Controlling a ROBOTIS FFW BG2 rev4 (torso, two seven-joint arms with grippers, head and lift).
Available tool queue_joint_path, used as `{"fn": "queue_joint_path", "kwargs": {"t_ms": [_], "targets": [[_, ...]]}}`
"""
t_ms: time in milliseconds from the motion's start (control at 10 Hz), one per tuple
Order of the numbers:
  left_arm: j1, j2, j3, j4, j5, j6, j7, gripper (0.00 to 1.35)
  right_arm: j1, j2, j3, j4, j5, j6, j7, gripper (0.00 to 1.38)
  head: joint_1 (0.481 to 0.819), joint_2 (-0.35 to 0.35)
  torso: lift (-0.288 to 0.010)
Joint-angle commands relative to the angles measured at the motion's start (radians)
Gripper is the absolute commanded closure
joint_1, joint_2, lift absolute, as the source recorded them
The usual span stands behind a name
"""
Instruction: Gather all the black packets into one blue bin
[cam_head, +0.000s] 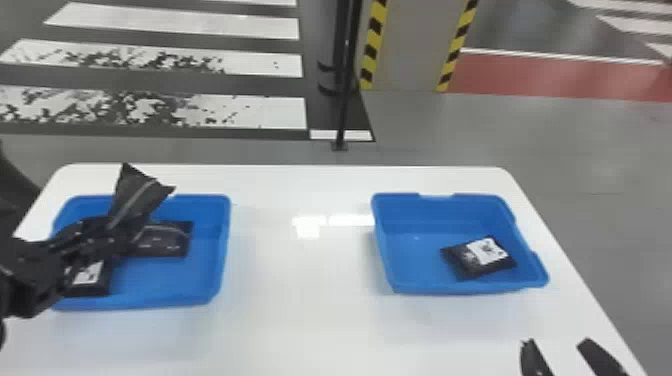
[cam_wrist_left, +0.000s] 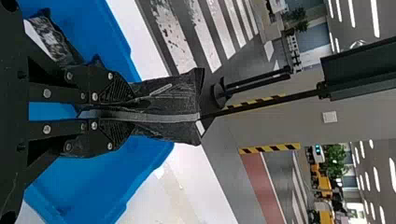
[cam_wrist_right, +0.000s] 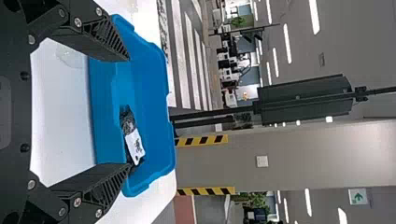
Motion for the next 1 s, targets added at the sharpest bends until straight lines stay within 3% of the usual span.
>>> {"fn": "queue_joint_path", "kwargs": {"t_ms": [0, 100, 200, 300, 400, 700, 900], "targets": [[0.009, 0.0, 0.028, 0.005, -0.008, -0.009, 0.001, 0.58, -0.008, 0.001, 0.015, 0.006, 0.001, 0.0, 0.0, 0.23, 0.695, -0.082, -0.11], [0.009, 0.001, 0.034, 0.01, -0.008, -0.014, 0.001, 0.23, -0.015, 0.001, 0.025, 0.011, 0.001, 0.0, 0.0, 0.23, 0.695, -0.051, -0.11], [0.019, 0.0, 0.042, 0.01, -0.002, -0.043, 0.002, 0.1, -0.018, 0.001, 0.031, 0.016, 0.003, 0.0, 0.0, 0.23, 0.695, -0.039, -0.11], [0.048, -0.006, 0.05, 0.01, 0.03, -0.142, 0.014, 0.13, -0.02, 0.001, 0.033, 0.016, 0.013, 0.002, 0.0, 0.23, 0.695, -0.023, -0.11], [0.1, -0.031, 0.07, 0.001, 0.103, -0.267, 0.034, 0.13, -0.03, 0.001, 0.035, -0.001, 0.049, 0.015, 0.0, 0.23, 0.695, -0.02, -0.11], [0.362, -0.105, 0.1, -0.083, 0.311, -0.517, 0.128, 0.13, -0.062, 0.001, 0.059, -0.058, 0.146, 0.079, 0.0, 0.23, 0.695, -0.023, -0.11], [0.541, -0.131, 0.106, -0.11, 0.452, -0.635, 0.16, 0.13, -0.111, 0.001, 0.065, -0.085, 0.192, 0.162, 0.0, 0.23, 0.695, -0.013, -0.11]]}}
